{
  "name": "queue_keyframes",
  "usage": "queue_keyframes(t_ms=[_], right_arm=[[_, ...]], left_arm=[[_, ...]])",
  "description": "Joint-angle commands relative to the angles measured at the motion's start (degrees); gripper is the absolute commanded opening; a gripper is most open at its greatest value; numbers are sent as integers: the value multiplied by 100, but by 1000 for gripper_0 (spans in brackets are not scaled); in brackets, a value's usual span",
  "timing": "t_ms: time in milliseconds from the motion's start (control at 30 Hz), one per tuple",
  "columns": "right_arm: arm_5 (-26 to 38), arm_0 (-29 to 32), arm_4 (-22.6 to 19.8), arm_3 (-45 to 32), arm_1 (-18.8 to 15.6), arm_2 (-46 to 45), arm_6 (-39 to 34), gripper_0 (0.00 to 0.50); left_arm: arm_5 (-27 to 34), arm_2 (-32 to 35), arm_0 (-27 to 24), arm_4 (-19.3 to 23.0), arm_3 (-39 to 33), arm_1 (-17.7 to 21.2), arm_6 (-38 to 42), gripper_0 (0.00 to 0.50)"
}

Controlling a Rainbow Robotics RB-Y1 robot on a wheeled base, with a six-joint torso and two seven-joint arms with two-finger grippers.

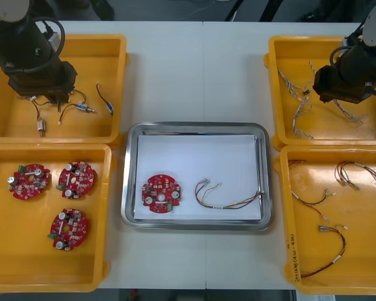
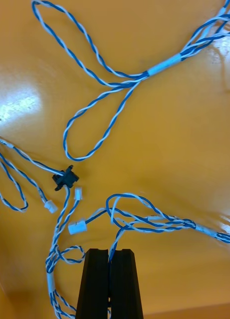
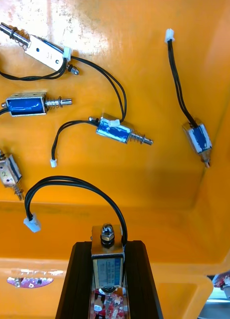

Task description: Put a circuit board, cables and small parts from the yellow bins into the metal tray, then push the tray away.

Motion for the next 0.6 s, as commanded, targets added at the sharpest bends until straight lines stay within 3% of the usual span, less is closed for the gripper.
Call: queue_keyframes(t_ms=[33, 300, 333, 400, 533, 600], right_arm=[[24, -304, 80, -153, 109, 41, -271, 0], [24, -304, 80, -153, 118, 32, -289, 3], [33, -304, 80, -153, 118, 32, -262, 53], [24, -304, 89, -153, 118, 32, -254, 232], [24, -304, 89, -153, 109, -21, -227, 418], [24, -304, 89, -153, 118, -74, -210, 458]], left_arm=[[353, 400, 248, -159, -723, 261, -90, 0], [656, 479, 459, -159, -1725, 77, 543, 0], [656, 479, 459, -159, -1866, 15, 631, 0], [656, 479, 476, -151, -2068, -117, 789, 0], [656, 461, 485, -151, -2411, -398, 1070, 0], [656, 391, 485, -168, -2560, -512, 1220, 0]])
